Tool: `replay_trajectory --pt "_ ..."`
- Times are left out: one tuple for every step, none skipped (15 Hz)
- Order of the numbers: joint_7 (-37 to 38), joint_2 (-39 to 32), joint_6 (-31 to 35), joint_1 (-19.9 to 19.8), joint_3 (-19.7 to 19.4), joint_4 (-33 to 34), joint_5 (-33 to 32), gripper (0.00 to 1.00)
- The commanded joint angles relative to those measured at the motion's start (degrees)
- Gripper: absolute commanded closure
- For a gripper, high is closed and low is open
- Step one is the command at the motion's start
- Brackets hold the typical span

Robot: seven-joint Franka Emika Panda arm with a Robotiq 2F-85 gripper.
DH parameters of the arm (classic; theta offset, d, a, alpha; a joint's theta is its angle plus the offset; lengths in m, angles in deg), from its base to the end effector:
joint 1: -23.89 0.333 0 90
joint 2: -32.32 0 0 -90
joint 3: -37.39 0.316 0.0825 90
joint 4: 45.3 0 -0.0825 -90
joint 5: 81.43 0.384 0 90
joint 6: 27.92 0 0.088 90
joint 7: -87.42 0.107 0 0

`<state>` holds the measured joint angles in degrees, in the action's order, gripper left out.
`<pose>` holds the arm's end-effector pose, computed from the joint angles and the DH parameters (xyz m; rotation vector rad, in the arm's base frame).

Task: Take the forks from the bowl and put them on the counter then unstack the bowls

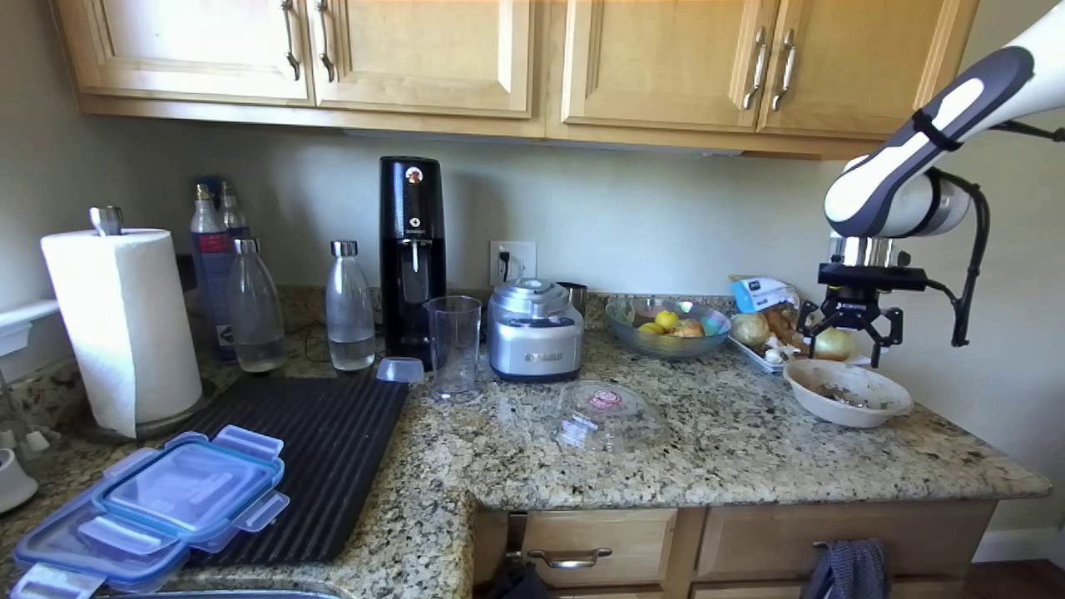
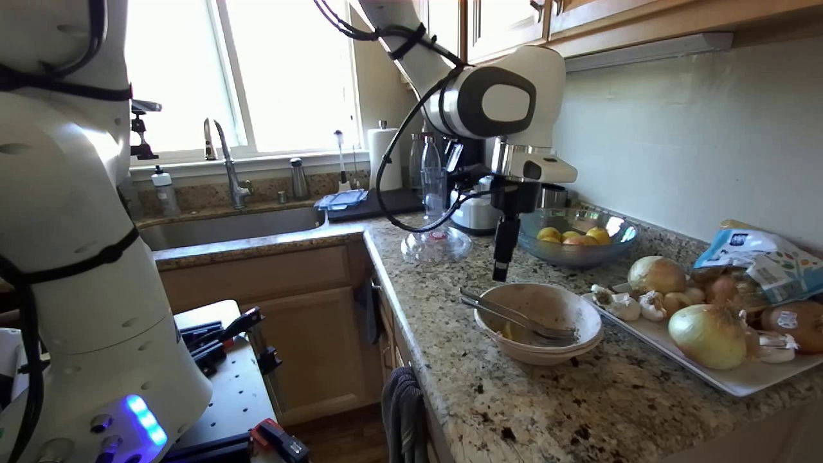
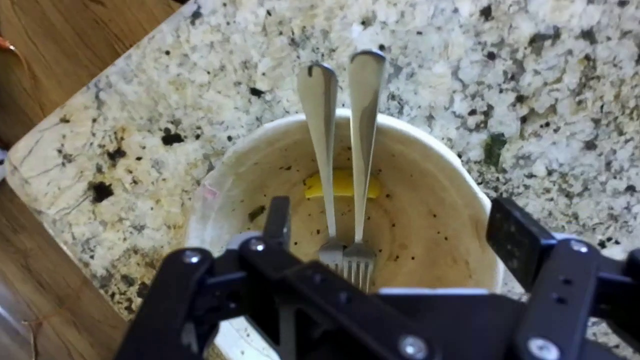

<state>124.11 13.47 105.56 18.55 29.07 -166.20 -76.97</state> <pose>0.5517 -0.1322 0.2515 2.7911 -1.4005 -0.1625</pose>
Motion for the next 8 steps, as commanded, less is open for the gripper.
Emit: replay_trajectory --pt "6.1 -3.4 5.0 0.5 -1.5 1.0 4.4 0.00" --pt "7.3 -4.2 6.0 0.7 -1.7 1.1 4.9 0.00" --pt "8.3 -4.9 6.7 0.8 -2.0 1.3 5.4 0.00" --pt "9.3 -5.4 7.4 0.9 -2.1 1.3 5.7 0.00" --pt "10.1 -6.0 7.8 0.9 -2.2 1.4 6.0 0.00" --pt "10.7 -6.4 8.0 0.8 -2.2 1.4 6.3 0.00" --pt "11.4 -6.8 8.2 0.8 -2.2 1.4 6.6 0.00" --pt "11.7 -7.0 8.3 0.7 -2.1 1.4 7.0 0.00"
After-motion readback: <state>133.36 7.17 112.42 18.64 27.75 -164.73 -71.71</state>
